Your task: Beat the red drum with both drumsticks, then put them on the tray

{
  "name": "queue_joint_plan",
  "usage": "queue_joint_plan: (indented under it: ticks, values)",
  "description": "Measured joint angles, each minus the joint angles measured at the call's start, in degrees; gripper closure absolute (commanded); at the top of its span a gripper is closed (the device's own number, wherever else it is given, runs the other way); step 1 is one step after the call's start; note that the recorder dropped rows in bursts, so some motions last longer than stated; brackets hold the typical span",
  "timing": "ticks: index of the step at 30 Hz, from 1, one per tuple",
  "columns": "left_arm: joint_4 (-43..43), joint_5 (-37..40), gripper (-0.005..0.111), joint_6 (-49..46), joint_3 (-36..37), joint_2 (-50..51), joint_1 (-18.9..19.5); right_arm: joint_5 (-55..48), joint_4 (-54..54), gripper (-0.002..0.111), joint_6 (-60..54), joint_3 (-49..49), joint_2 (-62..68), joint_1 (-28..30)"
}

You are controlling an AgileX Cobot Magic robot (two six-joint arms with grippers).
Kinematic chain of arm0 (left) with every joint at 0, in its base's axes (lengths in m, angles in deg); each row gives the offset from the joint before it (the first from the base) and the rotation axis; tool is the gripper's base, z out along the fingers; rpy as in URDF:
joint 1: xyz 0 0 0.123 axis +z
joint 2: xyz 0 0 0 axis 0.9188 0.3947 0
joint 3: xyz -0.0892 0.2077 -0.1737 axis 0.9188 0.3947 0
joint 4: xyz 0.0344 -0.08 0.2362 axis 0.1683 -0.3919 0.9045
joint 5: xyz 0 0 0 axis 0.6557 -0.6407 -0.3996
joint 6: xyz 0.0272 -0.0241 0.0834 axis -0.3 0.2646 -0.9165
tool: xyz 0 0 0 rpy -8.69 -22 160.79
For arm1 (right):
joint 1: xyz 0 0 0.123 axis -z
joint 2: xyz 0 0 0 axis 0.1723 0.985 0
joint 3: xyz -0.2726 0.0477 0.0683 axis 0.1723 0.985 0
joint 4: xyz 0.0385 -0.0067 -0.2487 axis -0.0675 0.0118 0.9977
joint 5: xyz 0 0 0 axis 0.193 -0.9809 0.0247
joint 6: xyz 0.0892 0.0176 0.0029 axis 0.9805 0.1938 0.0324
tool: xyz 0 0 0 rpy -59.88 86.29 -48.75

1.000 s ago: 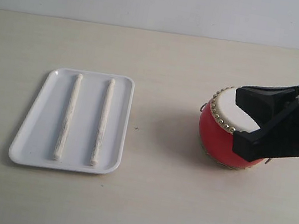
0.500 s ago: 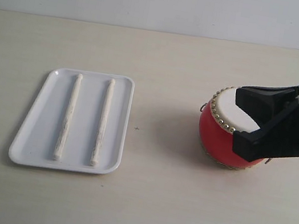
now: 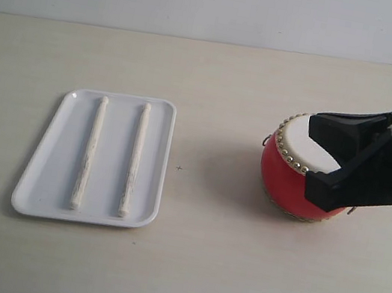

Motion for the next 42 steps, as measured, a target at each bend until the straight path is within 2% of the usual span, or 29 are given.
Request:
queue_joint_plan:
  ticks: [22,35,39,42]
  values:
    - [0.1,0.0,0.107,0.1,0.0,0.0,0.0,0.1,0.0,0.108,0.0,0.0,-1.3,0.0]
    - [0.1,0.0,0.107,0.1,0.0,0.0,0.0,-3.8,1.2,0.108,-1.6,0.0,-1.5,0.0]
    - [0.1,0.0,0.107,0.1,0.0,0.0,0.0,-4.1,1.2,0.108,-1.6,0.0,-7.4,0.0]
    - [0.1,0.0,0.107,0.1,0.0,0.0,0.0,-3.5,1.3,0.108,-2.1,0.5,-16.4,5.4]
